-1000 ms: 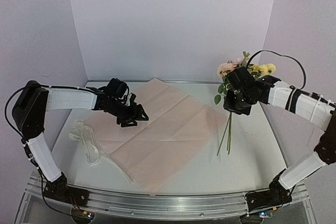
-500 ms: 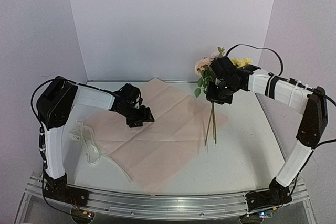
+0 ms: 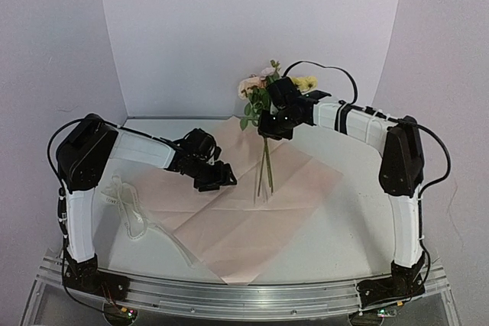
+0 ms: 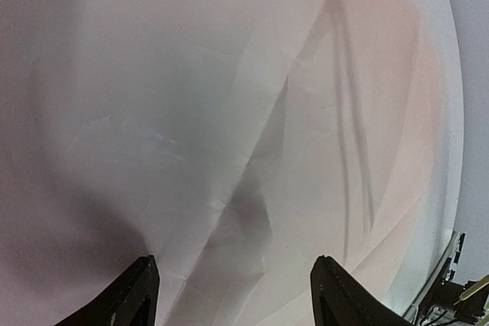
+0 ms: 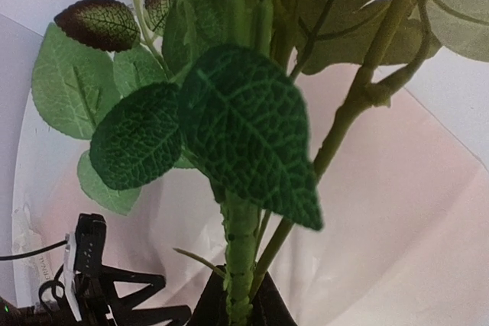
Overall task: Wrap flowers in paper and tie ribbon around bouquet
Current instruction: Adjust the flattened wrapping paper at the center of the board.
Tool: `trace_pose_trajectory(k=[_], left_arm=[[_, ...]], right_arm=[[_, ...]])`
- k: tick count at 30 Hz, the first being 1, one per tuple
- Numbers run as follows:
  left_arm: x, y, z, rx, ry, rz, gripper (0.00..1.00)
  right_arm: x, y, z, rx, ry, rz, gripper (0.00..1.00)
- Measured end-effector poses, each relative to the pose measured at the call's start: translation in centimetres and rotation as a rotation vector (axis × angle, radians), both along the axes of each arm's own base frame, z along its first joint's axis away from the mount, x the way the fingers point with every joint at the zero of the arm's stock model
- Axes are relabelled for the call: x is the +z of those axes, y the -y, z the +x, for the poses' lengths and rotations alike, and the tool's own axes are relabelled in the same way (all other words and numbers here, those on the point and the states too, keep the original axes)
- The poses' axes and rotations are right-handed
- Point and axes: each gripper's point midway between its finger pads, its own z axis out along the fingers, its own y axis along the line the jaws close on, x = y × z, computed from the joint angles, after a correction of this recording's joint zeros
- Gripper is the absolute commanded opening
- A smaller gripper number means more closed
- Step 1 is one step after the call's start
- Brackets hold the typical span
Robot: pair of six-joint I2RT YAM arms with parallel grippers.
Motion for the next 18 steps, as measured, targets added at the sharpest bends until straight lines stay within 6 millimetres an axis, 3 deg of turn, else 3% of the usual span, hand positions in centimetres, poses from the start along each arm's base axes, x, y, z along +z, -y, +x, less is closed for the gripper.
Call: trace_pose_trajectory(k=[5,18], left_arm=[[0.0,0.8,-1.3,-0.029,0.014,-0.011,0.71],[0.0,0.1,-3.2,-0.051,-0.009,-0.007,0.7]], right_arm=[[-1.3,-2.1,0.5,0.034,-0.014,0.019,0.0],[-5.8,-6.3,2.5,0.061,-0.059,0.089,0.0]])
